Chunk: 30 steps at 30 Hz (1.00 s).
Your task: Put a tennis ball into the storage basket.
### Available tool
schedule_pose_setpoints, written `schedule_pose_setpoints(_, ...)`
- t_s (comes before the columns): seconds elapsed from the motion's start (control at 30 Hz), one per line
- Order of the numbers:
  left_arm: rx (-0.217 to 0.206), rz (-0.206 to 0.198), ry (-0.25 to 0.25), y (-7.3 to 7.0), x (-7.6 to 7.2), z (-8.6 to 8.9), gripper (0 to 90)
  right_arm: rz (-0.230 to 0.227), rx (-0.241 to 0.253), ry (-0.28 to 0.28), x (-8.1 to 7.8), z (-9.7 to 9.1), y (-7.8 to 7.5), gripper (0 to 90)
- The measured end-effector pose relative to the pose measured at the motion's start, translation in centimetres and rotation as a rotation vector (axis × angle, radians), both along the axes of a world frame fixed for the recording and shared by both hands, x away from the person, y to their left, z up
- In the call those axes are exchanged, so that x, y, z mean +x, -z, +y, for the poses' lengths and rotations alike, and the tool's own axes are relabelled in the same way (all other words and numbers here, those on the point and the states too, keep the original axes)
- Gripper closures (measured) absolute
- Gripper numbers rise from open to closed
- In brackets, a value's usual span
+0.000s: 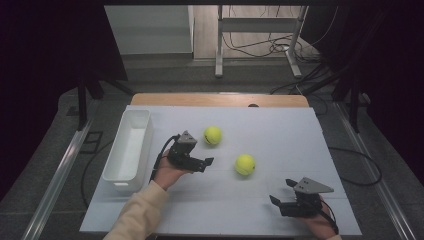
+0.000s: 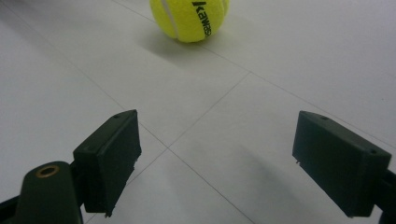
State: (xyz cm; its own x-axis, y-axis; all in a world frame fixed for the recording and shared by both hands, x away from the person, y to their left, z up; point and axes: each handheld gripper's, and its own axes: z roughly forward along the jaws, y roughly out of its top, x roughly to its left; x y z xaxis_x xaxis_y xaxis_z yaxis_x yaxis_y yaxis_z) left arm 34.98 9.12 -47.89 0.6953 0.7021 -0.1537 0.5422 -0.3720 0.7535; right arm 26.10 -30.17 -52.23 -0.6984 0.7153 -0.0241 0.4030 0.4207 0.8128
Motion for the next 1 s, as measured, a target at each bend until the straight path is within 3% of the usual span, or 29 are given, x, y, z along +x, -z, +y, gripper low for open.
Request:
schedule_pose_setpoints(0.23,-0.002,-0.024,-0.022,-0.1,0.7,-0.7,9.1,0.0,0.003,0.007,0.1,-0.1,0.0,15.6)
schedule_pose_setpoints(1.0,0.03,0.008,-0.035,-0.1,2.7,-1.5,8.7,0.0,0.002,-0.007,0.6,0.3,0.0,15.6)
